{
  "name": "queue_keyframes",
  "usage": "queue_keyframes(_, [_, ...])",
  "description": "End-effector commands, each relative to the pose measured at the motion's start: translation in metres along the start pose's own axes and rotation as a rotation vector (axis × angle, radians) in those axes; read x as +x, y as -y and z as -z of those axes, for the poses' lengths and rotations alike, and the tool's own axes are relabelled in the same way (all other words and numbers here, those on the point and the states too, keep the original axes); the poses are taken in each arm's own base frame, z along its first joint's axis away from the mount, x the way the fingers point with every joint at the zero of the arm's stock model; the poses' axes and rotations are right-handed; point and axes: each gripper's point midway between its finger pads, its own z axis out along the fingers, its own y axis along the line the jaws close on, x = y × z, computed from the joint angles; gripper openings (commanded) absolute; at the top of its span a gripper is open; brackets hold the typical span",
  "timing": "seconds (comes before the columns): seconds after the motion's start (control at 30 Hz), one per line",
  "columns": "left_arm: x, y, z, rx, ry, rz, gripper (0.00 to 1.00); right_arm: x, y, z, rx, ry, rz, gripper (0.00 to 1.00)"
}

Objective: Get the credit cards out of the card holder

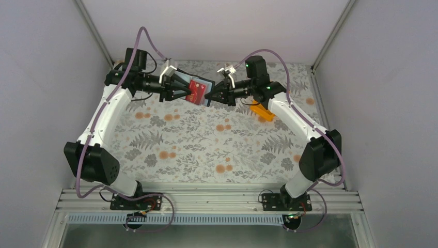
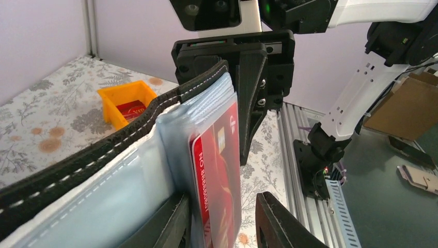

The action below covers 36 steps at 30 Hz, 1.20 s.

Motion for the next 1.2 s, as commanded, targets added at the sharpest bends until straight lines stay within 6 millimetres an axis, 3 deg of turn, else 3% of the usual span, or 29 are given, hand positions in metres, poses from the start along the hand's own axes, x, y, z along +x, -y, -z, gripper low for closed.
queue_keyframes(0.0, [-0.009,-0.001,-0.006,0.014,0.006,-0.044,0.3,-0.012,-0.014,0.002,-0.052,0.016,0.063,0.04])
queue_keyframes(0.13, [-0.01,0.005,-0.003,0.026,0.006,-0.053,0.07,-0.012,-0.016,0.004,-0.047,0.015,0.075,0.04])
queue_keyframes(0.2, [-0.011,0.008,0.001,0.035,0.015,-0.051,0.04,-0.011,-0.016,0.004,-0.044,0.012,0.074,0.04])
queue_keyframes(0.57, [-0.003,0.008,0.014,0.02,0.012,-0.033,0.03,-0.006,-0.012,0.005,-0.038,0.0,0.067,0.04])
queue_keyframes(0.87, [-0.006,0.011,0.01,0.041,0.019,-0.031,0.07,-0.008,-0.015,0.006,-0.055,0.0,0.069,0.04])
queue_keyframes(0.97, [-0.005,0.008,0.007,0.023,0.007,-0.036,0.07,-0.009,-0.016,0.006,-0.053,0.0,0.07,0.04])
queue_keyframes(1.17, [0.006,-0.013,0.004,-0.049,-0.042,-0.008,0.18,-0.01,-0.02,0.008,-0.062,0.002,0.076,0.04])
